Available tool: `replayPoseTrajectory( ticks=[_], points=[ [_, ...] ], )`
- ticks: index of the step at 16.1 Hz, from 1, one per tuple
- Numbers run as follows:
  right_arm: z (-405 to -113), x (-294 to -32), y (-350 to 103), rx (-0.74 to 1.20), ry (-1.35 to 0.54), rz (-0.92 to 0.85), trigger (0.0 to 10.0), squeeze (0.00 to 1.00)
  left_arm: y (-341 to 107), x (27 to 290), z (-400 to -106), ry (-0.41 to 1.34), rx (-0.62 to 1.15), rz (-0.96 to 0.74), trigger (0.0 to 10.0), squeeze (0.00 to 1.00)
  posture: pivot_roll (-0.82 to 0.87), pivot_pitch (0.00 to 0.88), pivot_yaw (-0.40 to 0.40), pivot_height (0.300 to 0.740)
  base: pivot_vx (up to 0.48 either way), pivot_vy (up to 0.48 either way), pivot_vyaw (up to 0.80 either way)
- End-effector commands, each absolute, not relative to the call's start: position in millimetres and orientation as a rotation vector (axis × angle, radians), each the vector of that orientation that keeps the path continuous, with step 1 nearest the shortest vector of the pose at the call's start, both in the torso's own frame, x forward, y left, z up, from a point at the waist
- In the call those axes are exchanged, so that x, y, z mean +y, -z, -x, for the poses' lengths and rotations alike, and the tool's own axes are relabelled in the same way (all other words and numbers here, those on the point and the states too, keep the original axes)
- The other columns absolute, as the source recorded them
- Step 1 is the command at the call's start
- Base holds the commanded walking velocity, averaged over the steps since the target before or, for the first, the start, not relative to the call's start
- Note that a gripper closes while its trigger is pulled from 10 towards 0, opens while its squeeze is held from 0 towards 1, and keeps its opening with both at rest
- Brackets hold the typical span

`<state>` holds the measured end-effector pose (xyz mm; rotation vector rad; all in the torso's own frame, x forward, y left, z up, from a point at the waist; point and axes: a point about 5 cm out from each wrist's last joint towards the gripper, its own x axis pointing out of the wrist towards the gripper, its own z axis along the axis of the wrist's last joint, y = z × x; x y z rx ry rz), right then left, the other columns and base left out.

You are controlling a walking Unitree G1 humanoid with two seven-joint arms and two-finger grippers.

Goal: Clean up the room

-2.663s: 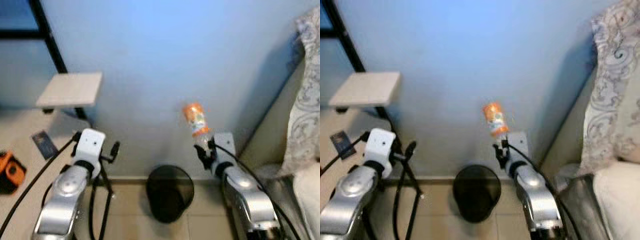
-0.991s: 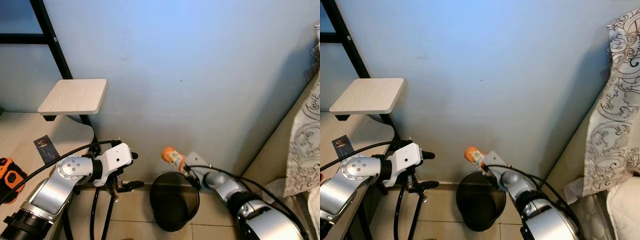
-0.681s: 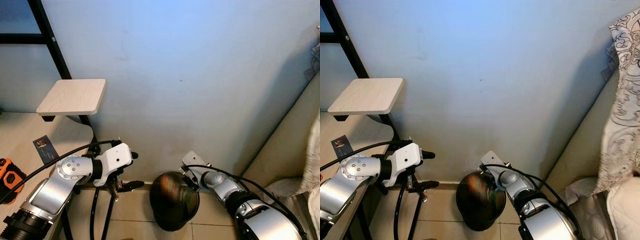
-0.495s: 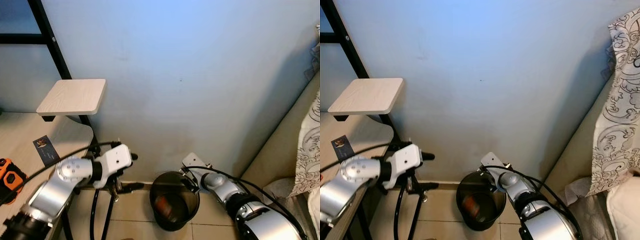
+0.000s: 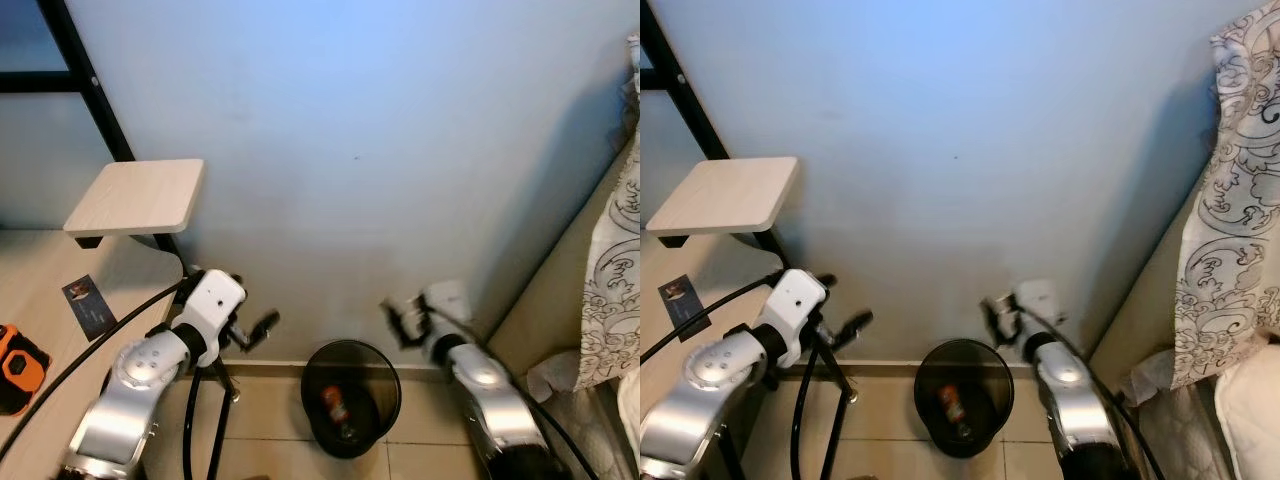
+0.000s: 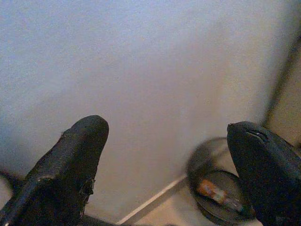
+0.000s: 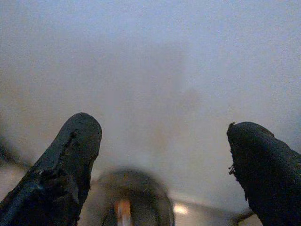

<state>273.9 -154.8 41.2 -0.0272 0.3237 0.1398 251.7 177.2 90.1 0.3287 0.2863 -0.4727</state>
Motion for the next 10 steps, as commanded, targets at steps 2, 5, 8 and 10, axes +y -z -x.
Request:
replayPoseTrajectory(
  ticks=[2, 5, 8, 10],
  points=[
    [-268, -158, -52, 0.293, -0.083, -0.020, 10.0, 1.00, -88, 182, -250, 0.370, 0.305, -0.321, 10.0, 0.00, -0.04, 0.000, 0.071, 0.740, 0.000, 0.000, -0.78],
    [-242, -165, -61, 0.307, 0.035, -0.129, 10.0, 1.00, -88, 184, -244, 0.303, 0.293, -0.358, 10.0, 0.00, -0.02, 0.000, 0.046, 0.740, 0.000, 0.000, -0.79],
    [-242, -162, -67, 0.319, 0.053, -0.140, 10.0, 1.00, -85, 188, -237, 0.244, 0.306, -0.345, 10.0, 0.00, 0.00, 0.000, 0.027, 0.740, 0.000, 0.000, -0.80],
    [-242, -158, -70, 0.331, 0.049, -0.165, 10.0, 1.00, -87, 189, -239, 0.236, 0.301, -0.355, 10.0, 0.00, 0.01, 0.000, 0.025, 0.740, 0.000, 0.000, -0.80]
  ],
)
